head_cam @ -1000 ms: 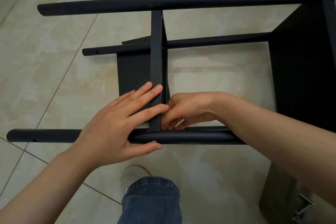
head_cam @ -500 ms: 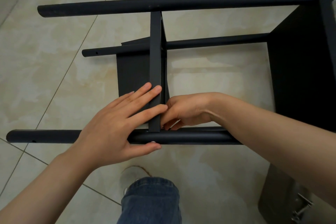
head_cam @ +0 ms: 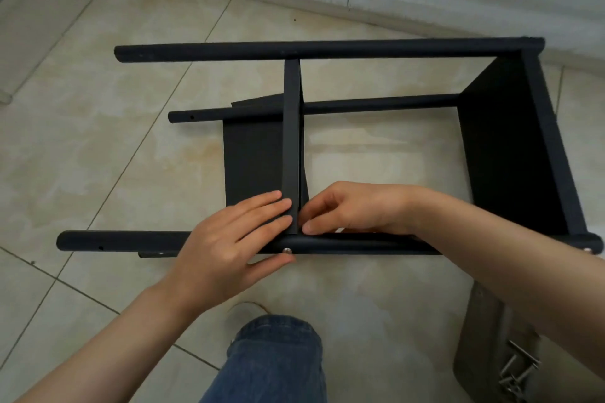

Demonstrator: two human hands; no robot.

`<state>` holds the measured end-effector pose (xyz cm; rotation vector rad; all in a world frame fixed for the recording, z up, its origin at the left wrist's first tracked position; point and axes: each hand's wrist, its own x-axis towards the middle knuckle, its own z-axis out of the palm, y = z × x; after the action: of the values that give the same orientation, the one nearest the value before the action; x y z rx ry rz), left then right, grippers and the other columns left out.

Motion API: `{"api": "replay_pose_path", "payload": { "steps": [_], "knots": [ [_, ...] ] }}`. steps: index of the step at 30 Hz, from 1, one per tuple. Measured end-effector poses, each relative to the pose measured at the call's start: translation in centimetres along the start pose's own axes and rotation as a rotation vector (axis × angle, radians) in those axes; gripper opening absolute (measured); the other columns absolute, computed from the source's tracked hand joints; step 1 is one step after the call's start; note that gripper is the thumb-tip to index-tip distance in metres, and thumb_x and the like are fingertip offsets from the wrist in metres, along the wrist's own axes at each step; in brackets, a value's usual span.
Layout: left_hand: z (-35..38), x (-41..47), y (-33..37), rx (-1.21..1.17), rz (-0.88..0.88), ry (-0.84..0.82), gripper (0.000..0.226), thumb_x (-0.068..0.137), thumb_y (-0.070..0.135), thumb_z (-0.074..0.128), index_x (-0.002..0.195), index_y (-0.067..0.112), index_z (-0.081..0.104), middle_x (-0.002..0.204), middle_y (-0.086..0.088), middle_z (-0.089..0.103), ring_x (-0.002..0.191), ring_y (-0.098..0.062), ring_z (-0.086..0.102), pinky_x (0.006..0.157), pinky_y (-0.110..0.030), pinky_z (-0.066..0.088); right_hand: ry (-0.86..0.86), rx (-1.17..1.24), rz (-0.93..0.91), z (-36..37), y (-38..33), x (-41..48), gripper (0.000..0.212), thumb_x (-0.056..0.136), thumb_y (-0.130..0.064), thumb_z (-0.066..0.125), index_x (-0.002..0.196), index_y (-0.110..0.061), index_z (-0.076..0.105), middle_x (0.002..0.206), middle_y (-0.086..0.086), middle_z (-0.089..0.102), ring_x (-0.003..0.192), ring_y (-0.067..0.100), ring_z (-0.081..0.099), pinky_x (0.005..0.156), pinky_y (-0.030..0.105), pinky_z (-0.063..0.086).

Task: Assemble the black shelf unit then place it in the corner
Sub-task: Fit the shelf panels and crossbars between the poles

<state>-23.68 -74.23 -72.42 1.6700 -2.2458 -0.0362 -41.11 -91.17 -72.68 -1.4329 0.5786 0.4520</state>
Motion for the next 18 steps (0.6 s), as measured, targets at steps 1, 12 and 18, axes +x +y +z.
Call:
{"api": "replay_pose_path", "payload": {
  "steps": [1,12,18],
  "knots": [
    [0.0,-0.2,0.4,-0.018,-0.026,0.003,0.041,0.095,0.038,0.067,0.116,0.003,0.075,0.131,-0.010,0.068,0.122,-0.026,0.065,0.095,-0.042,0.058,0.035,-0.067,-0.006,0.2,-0.3,-0.3,0.007,0.093,-0.026,0.067,0.097,-0.027,0.073,0.092,-0.013,0.073,0.088,0.002,0.066,0.084,0.017,0.050],
    [-3.1,-3.7,3.4,-0.449,-0.592,0.236,0.004,0.083,0.014,0.079,0.086,0.016,0.078,0.084,0.011,0.074,0.085,-0.006,0.070,0.081,-0.016,0.054,0.345,-0.439,0.009,3.2,-1.3,-2.6,0.034,0.089,-0.019,0.070,0.123,-0.018,0.068,0.107,-0.008,0.068,0.083,-0.001,0.059,0.071,0.007,0.042],
    [-2.4,-3.9,4.4,-1.123,-1.370,0.237,0.011,0.090,0.019,0.074,0.095,0.010,0.076,0.088,-0.003,0.079,0.088,-0.015,0.076,0.087,-0.033,0.058,0.433,-0.593,-0.009,5.1,-1.5,-3.9,0.031,0.090,-0.011,0.060,0.119,-0.021,0.068,0.111,-0.002,0.070,0.095,0.014,0.062,0.083,0.026,0.049]
  ]
}}
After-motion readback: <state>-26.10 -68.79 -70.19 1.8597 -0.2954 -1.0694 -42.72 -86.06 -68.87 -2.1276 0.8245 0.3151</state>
